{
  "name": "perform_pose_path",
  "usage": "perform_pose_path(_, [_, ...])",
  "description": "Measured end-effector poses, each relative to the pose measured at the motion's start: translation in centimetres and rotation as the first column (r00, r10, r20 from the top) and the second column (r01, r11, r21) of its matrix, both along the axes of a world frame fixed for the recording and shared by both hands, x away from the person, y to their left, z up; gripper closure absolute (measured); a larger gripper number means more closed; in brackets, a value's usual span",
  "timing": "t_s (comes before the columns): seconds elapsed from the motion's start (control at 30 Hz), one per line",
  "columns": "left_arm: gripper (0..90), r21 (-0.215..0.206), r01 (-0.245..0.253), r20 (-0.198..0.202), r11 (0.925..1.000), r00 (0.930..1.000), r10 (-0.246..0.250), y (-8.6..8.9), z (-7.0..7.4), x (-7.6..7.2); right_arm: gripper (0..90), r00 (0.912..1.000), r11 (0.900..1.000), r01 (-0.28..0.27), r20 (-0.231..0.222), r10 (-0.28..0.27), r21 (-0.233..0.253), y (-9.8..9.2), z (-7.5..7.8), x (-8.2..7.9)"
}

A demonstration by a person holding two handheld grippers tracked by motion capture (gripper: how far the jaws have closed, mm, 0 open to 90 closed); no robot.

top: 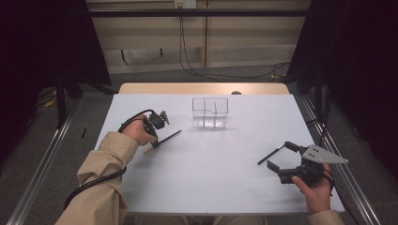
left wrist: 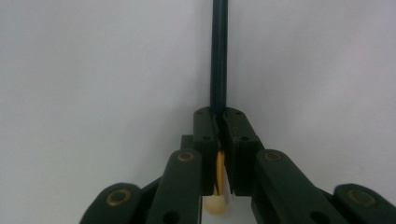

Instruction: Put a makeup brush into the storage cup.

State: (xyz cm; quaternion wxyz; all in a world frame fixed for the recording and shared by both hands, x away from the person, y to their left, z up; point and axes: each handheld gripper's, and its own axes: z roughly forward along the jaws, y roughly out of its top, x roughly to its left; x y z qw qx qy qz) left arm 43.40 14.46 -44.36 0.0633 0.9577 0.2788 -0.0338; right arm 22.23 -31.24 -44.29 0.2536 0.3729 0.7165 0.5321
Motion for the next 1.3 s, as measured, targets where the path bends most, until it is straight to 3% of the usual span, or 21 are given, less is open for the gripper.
perform_pose_path(0.23, [84.5,-0.03,0.032,0.011,0.9991,0.9995,-0.031,-0.9,0.9,-0.7,0.3,1.0,1.0,0.005,-0.001,-0.005,-0.001,0.0,0.0,-0.1])
perform_pose_path(0.43, [84.6,-0.077,0.036,-0.013,0.9963,0.9992,-0.037,-1.3,1.4,-1.1,0.3,1.0,1.0,0.004,0.001,-0.004,-0.006,0.0,0.0,-0.2])
perform_pose_path(0.7, [84.6,-0.085,0.083,-0.011,0.9929,0.9964,-0.084,-2.3,2.4,-2.0,0.3,1.0,1.0,0.002,-0.002,-0.002,-0.008,0.0,0.0,-0.3])
perform_pose_path(0.8, [84.6,-0.092,0.12,-0.007,0.9885,0.9926,-0.121,-3.1,2.8,-2.4,0.2,1.0,1.0,-0.002,-0.005,0.002,-0.007,0.0,0.1,-0.2])
perform_pose_path(1.1, [84.6,-0.106,0.165,0.001,0.9805,0.9861,-0.166,-4.6,3.4,-3.3,0.2,0.9995,1.0,-0.025,-0.017,0.025,-0.008,0.4,0.1,0.1])
perform_pose_path(1.3, [84.6,-0.12,0.209,0.014,0.9706,0.9779,-0.208,-6.0,4.3,-4.3,0.2,0.9987,0.999,-0.041,-0.031,0.041,-0.008,0.6,0.1,0.4])
